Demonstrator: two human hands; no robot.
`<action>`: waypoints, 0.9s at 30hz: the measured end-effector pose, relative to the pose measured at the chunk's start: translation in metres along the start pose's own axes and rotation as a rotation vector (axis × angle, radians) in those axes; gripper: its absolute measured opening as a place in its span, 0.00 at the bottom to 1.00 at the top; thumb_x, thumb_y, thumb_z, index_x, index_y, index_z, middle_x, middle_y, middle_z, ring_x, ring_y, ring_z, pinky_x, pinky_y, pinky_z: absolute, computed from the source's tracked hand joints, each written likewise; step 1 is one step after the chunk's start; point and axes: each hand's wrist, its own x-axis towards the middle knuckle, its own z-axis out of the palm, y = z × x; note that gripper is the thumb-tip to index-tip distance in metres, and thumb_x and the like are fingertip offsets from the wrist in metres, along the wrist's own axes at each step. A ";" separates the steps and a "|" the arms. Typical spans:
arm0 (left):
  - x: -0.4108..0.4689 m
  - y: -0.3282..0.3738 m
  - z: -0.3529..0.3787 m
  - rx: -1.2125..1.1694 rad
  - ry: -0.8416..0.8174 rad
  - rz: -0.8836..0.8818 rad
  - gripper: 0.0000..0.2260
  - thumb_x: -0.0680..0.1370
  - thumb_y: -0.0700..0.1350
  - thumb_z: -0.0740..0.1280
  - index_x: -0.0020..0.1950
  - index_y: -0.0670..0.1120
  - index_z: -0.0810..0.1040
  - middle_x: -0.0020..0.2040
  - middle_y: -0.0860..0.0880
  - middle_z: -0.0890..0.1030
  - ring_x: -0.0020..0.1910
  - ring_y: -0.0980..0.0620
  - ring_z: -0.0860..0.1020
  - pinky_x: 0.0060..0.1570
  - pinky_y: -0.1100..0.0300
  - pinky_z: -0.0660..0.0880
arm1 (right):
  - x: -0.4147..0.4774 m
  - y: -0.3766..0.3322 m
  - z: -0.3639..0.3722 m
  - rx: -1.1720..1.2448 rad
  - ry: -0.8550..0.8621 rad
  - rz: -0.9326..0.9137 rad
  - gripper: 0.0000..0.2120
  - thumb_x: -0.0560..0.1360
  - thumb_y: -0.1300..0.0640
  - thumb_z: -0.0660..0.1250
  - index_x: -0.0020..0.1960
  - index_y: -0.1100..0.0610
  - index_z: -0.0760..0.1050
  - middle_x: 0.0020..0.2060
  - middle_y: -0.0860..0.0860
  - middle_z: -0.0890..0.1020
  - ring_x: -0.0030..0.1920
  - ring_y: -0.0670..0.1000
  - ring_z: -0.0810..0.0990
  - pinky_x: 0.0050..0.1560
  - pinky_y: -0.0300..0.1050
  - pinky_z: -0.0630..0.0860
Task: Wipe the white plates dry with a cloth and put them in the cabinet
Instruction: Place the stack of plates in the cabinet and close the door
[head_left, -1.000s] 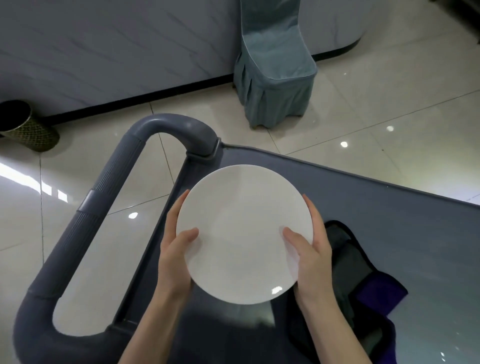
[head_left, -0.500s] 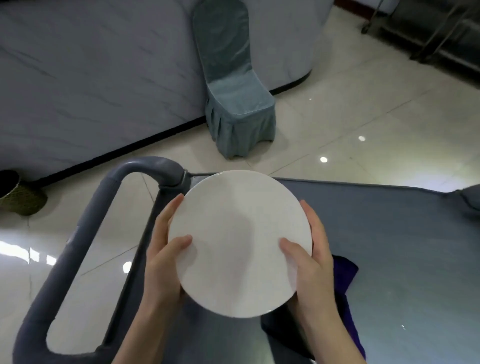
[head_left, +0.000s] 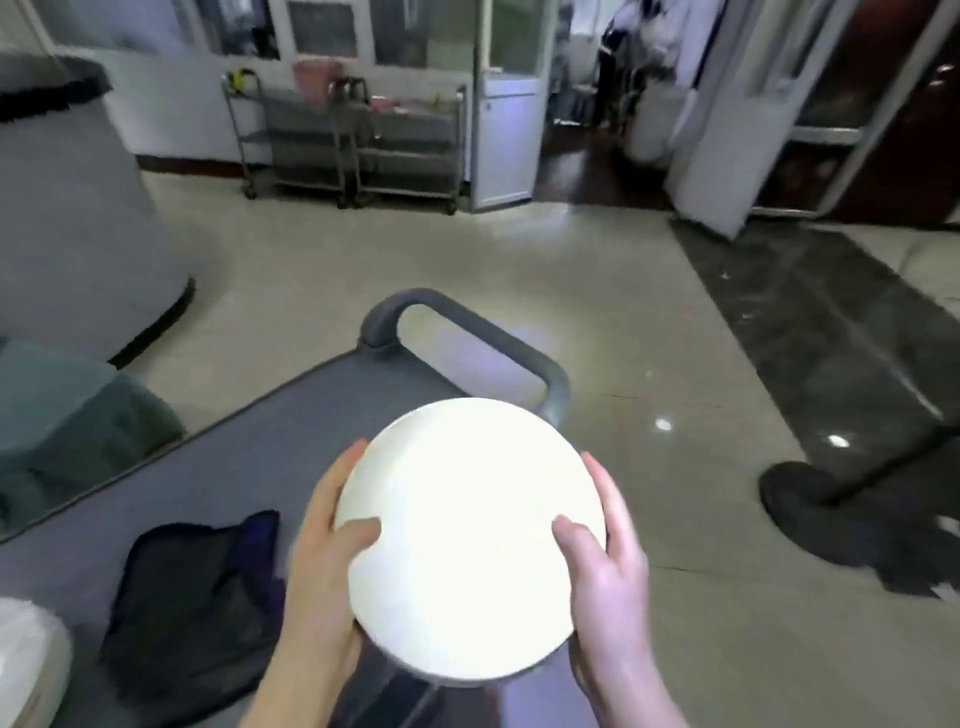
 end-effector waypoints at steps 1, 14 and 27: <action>-0.011 -0.010 0.033 0.015 -0.074 -0.007 0.26 0.64 0.43 0.69 0.58 0.64 0.80 0.58 0.57 0.82 0.57 0.45 0.80 0.52 0.38 0.79 | -0.002 -0.009 -0.037 0.006 0.055 -0.020 0.26 0.76 0.67 0.65 0.60 0.37 0.78 0.58 0.39 0.83 0.60 0.47 0.81 0.53 0.48 0.83; -0.258 -0.160 0.402 0.204 -1.051 -0.324 0.30 0.58 0.40 0.64 0.55 0.63 0.82 0.57 0.48 0.83 0.56 0.40 0.80 0.46 0.48 0.78 | -0.163 -0.054 -0.444 0.207 1.128 -0.158 0.27 0.75 0.68 0.65 0.58 0.36 0.80 0.59 0.44 0.82 0.58 0.54 0.79 0.60 0.60 0.77; -0.596 -0.307 0.569 0.242 -1.821 -0.667 0.30 0.59 0.37 0.68 0.60 0.52 0.82 0.60 0.49 0.83 0.61 0.44 0.78 0.59 0.43 0.74 | -0.382 -0.055 -0.668 0.222 1.920 -0.315 0.24 0.72 0.70 0.67 0.57 0.45 0.81 0.49 0.40 0.86 0.46 0.39 0.83 0.40 0.39 0.78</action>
